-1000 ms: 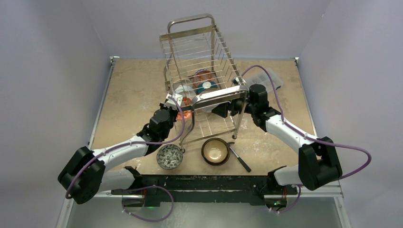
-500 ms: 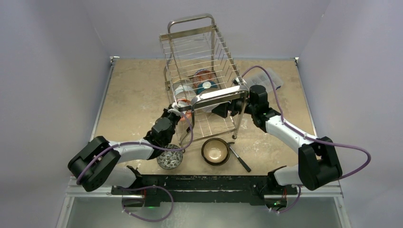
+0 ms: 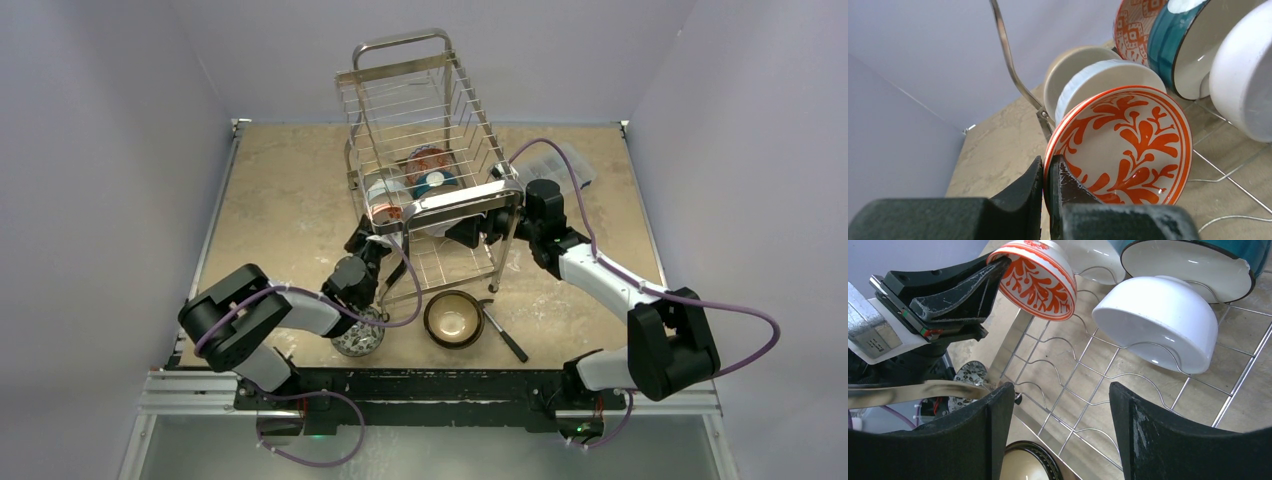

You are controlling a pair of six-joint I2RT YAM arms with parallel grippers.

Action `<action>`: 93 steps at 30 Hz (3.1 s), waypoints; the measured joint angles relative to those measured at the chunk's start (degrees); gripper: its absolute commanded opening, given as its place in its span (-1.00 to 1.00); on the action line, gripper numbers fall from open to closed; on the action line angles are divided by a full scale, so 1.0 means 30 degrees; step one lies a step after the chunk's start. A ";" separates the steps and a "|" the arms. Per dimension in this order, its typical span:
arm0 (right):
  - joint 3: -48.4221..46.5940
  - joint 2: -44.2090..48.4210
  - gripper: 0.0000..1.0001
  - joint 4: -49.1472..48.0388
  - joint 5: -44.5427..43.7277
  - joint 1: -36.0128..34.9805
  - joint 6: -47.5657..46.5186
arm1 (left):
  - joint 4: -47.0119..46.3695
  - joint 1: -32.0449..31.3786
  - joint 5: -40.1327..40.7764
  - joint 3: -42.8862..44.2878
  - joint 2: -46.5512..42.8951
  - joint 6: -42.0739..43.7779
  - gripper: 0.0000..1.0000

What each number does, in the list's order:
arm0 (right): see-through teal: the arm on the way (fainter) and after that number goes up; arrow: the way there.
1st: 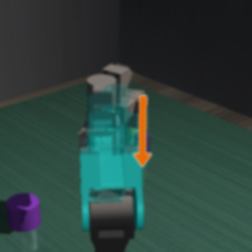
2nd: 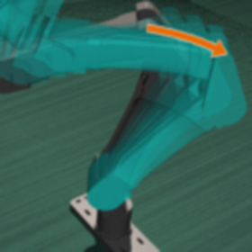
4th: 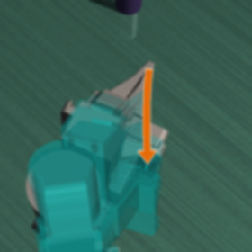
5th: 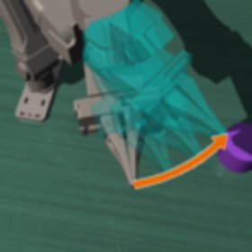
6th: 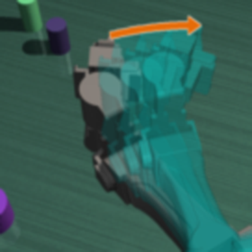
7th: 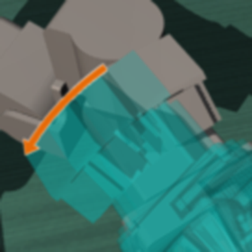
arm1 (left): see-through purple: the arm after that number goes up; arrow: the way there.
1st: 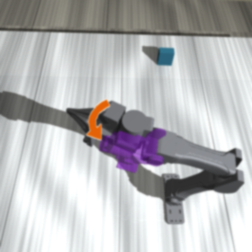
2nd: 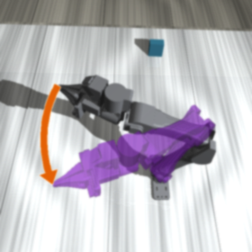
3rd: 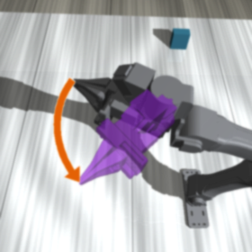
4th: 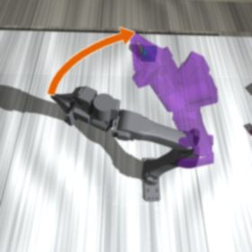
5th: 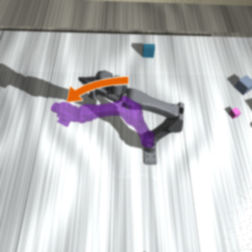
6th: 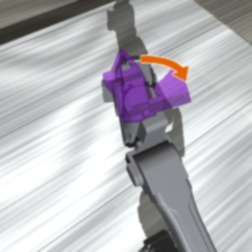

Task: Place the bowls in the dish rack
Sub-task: Adjust the bowl in the dish rack.

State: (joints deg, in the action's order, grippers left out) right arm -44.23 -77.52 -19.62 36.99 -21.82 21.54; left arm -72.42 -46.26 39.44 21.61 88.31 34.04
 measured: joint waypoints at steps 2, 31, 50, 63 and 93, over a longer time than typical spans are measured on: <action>0.0000 0.0000 0.44 0.0000 0.0000 0.0000 0.0007 | -0.0962 -0.0029 0.0051 -0.0022 0.0386 0.0707 -1.00; 0.0000 0.0000 0.44 0.0015 0.0000 0.0393 0.0007 | -0.4874 -0.0925 0.0685 0.0291 0.3650 0.5085 -1.00; 0.0007 -0.0036 0.44 -0.0117 -0.0117 0.0882 0.0007 | -0.4896 -0.0896 0.0838 0.1749 0.4969 0.6994 -1.00; 0.0036 -0.0044 0.44 -0.0153 0.0044 0.0707 -0.0007 | -0.4976 -0.2681 0.1858 0.2229 0.5719 0.8036 -1.00; 0.2885 0.0066 0.42 0.1851 -0.5457 0.3439 0.0590 | -0.4998 -0.4240 0.3271 0.3228 0.6572 0.8721 -1.00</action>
State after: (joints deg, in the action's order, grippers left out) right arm -35.57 -77.32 -14.06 20.62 -11.51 23.31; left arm -87.42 -58.98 49.25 31.29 108.03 60.20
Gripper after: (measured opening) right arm 0.739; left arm 0.037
